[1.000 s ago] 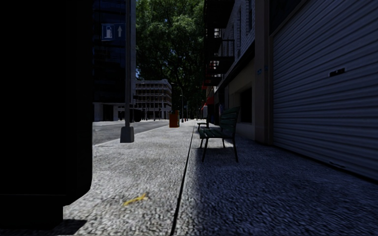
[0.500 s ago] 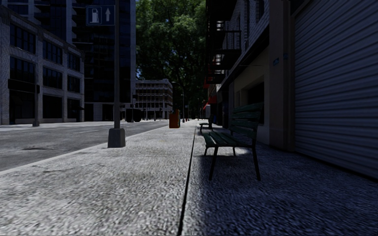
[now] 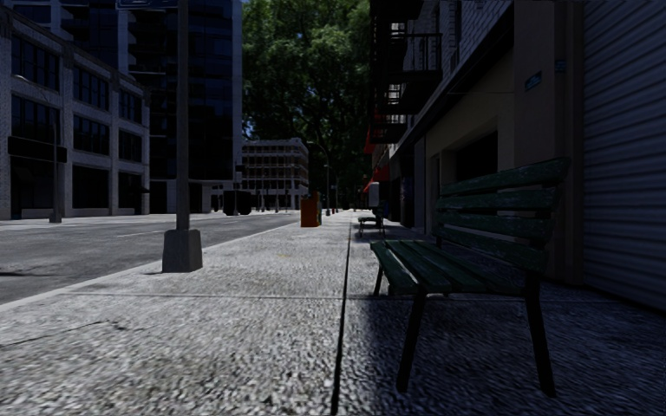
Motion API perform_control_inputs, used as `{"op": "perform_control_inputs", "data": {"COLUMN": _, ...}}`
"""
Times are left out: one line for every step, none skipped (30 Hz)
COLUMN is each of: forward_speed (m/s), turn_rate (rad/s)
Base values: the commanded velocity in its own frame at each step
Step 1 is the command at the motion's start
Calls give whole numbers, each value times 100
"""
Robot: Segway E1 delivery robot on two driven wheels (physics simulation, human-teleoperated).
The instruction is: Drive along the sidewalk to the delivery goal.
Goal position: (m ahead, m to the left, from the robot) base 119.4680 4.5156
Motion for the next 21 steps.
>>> {"op": "perform_control_inputs", "data": {"forward_speed": 149, "turn_rate": 27}}
{"op": "perform_control_inputs", "data": {"forward_speed": 148, "turn_rate": 28}}
{"op": "perform_control_inputs", "data": {"forward_speed": 147, "turn_rate": 31}}
{"op": "perform_control_inputs", "data": {"forward_speed": 146, "turn_rate": 34}}
{"op": "perform_control_inputs", "data": {"forward_speed": 145, "turn_rate": 37}}
{"op": "perform_control_inputs", "data": {"forward_speed": 138, "turn_rate": 41}}
{"op": "perform_control_inputs", "data": {"forward_speed": 135, "turn_rate": 47}}
{"op": "perform_control_inputs", "data": {"forward_speed": 132, "turn_rate": 49}}
{"op": "perform_control_inputs", "data": {"forward_speed": 131, "turn_rate": 49}}
{"op": "perform_control_inputs", "data": {"forward_speed": 130, "turn_rate": 49}}
{"op": "perform_control_inputs", "data": {"forward_speed": 130, "turn_rate": 49}}
{"op": "perform_control_inputs", "data": {"forward_speed": 130, "turn_rate": 49}}
{"op": "perform_control_inputs", "data": {"forward_speed": 130, "turn_rate": 49}}
{"op": "perform_control_inputs", "data": {"forward_speed": 130, "turn_rate": 49}}
{"op": "perform_control_inputs", "data": {"forward_speed": 130, "turn_rate": 49}}
{"op": "perform_control_inputs", "data": {"forward_speed": 130, "turn_rate": 49}}
{"op": "perform_control_inputs", "data": {"forward_speed": 130, "turn_rate": 49}}
{"op": "perform_control_inputs", "data": {"forward_speed": 130, "turn_rate": 49}}
{"op": "perform_control_inputs", "data": {"forward_speed": 130, "turn_rate": 49}}
{"op": "perform_control_inputs", "data": {"forward_speed": 130, "turn_rate": 48}}
{"op": "perform_control_inputs", "data": {"forward_speed": 130, "turn_rate": 37}}
